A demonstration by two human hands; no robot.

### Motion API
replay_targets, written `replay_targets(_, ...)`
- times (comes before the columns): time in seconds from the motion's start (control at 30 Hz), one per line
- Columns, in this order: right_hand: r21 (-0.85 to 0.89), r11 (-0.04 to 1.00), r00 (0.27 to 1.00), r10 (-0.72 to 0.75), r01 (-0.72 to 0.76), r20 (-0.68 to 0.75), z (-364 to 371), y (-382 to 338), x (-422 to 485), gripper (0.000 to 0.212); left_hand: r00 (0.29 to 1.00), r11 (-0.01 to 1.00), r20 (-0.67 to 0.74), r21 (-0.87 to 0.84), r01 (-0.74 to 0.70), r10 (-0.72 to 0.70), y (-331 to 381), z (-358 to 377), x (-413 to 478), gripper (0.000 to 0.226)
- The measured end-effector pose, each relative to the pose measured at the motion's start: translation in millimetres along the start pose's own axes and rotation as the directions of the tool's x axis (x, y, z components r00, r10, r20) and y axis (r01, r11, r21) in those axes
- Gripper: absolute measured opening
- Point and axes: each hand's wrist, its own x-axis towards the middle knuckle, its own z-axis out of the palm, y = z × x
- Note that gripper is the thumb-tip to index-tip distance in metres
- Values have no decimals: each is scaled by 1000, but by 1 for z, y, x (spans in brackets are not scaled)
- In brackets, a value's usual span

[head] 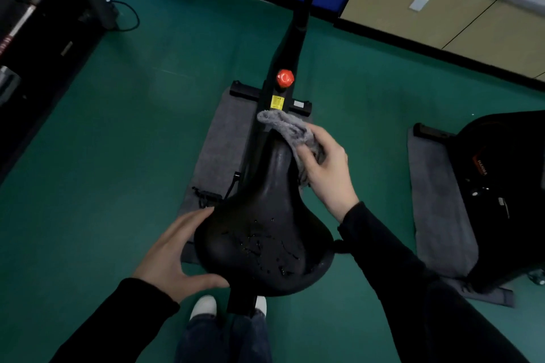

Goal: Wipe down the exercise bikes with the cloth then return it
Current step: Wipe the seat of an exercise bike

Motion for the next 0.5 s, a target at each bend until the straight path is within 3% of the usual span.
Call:
replay_targets(0.13,28,999,997,-23,22,68,-2,0,3,43,1000,1000,1,-5,-18,18,-1,-4,1,104)
replay_targets(0.27,154,978,981,116,-141,157,0,-1,27,35,999,999,-22,27,-27,28,-4,-4,3,101)
replay_targets(0.5,67,990,990,124,-128,60,-5,5,-25,38,1000,1000,-11,14,-21,21,-3,-2,2,100)
